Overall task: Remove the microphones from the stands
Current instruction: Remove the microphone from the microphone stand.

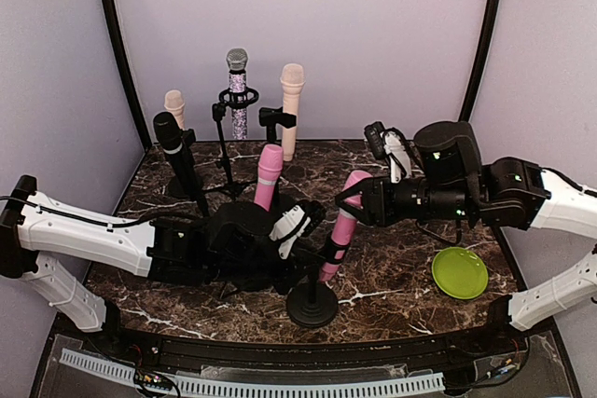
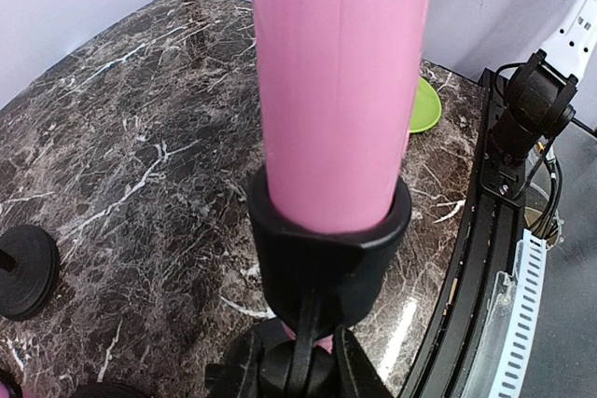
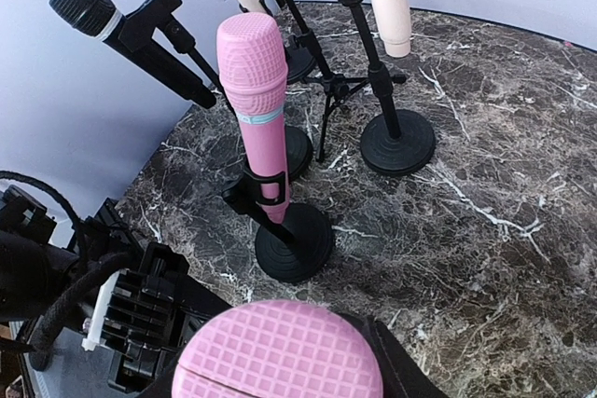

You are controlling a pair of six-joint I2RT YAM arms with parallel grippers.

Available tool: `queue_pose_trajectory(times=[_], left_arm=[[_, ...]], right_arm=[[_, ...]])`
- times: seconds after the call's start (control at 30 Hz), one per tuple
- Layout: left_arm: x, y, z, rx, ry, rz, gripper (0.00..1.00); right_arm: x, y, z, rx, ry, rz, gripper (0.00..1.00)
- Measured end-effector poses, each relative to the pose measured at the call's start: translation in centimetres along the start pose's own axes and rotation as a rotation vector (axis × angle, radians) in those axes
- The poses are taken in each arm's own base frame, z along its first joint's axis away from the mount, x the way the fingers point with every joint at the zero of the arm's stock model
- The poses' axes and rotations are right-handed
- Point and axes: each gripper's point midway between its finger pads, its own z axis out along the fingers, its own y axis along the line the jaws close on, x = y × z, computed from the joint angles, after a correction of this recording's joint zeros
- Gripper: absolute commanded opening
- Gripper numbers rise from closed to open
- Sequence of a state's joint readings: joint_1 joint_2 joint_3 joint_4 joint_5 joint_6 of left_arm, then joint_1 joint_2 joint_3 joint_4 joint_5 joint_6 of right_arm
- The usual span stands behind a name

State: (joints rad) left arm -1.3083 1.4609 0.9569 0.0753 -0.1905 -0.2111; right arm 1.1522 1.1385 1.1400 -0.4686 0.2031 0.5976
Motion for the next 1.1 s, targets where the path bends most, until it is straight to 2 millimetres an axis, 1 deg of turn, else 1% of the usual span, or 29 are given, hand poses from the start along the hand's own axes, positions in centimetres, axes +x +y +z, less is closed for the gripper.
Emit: queue_pose_trajectory(times=[0.3,0.8,1.1], left_arm=[[-0.1,0.0,0.1,0.001,-0.003,-0.003,0.00],[0.0,-0.4,0.3,0.014,-0.005,0.003,0.00],[0.0,-0.4,0.3,0.013,-0.005,0.011,0.00]], right_arm=[[0.0,0.1,-0.1,-0.012,-0.003,-0.022,0.17],[0.6,1.7,-0.8,-0.116,0.016,-0.192,0.17],[0.8,1.9,-1.0,-0.142,0.003,-0.210,0.17]])
